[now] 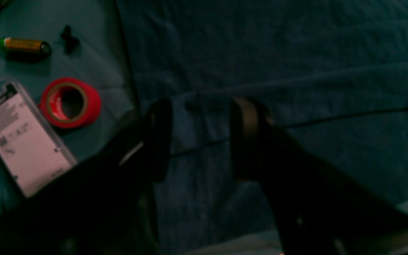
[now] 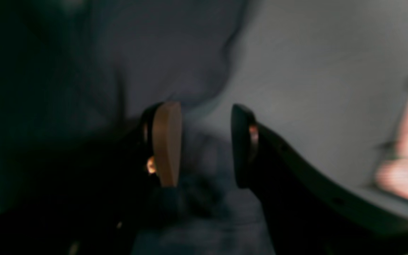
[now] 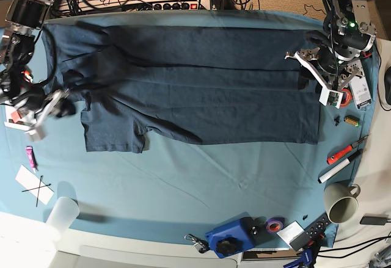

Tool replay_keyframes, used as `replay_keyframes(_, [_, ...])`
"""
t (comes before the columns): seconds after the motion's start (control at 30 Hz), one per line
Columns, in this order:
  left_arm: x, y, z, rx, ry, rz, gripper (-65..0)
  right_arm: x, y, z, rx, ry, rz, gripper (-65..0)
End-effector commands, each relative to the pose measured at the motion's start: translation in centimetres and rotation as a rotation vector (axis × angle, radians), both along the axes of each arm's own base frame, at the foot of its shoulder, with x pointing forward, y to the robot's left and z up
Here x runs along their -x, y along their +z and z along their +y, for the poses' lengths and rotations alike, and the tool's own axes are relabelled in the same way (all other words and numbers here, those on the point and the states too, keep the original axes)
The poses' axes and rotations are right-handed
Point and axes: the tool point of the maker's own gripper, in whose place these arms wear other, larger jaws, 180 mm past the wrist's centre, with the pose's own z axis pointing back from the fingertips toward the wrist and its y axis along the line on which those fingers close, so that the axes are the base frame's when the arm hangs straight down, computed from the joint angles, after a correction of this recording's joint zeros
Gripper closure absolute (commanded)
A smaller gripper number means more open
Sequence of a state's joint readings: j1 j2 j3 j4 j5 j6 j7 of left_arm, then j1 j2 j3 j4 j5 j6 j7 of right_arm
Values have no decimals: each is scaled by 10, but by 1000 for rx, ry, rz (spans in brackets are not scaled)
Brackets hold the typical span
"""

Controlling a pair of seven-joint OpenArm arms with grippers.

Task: Fold the T-shirt properly
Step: 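Grasp the sleeve and hem corner with the right gripper and tuck inward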

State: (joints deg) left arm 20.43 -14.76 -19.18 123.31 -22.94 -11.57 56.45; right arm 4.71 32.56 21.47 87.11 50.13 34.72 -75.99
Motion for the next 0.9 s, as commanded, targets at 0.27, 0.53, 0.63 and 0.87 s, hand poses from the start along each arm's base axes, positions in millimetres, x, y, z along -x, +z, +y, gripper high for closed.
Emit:
replay_keyframes(0.27, [-6, 11, 0, -5, -6, -49, -271, -55, 21, -31, -28, -114, -123, -238])
replay_keyframes(0.53, [-7, 12, 0, -3, -6, -56, -271, -74, -28, -26, -174, -142, -5, -238])
replay_keyframes(0.63, [-8, 13, 1, -9, -4, -61, -271, -75, -48, -8, -233, -145, 37, -238])
replay_keyframes(0.87, [-10, 14, 9, -63, 9, -72, -271, -75, -81, 27, -274, -136, 86, -238])
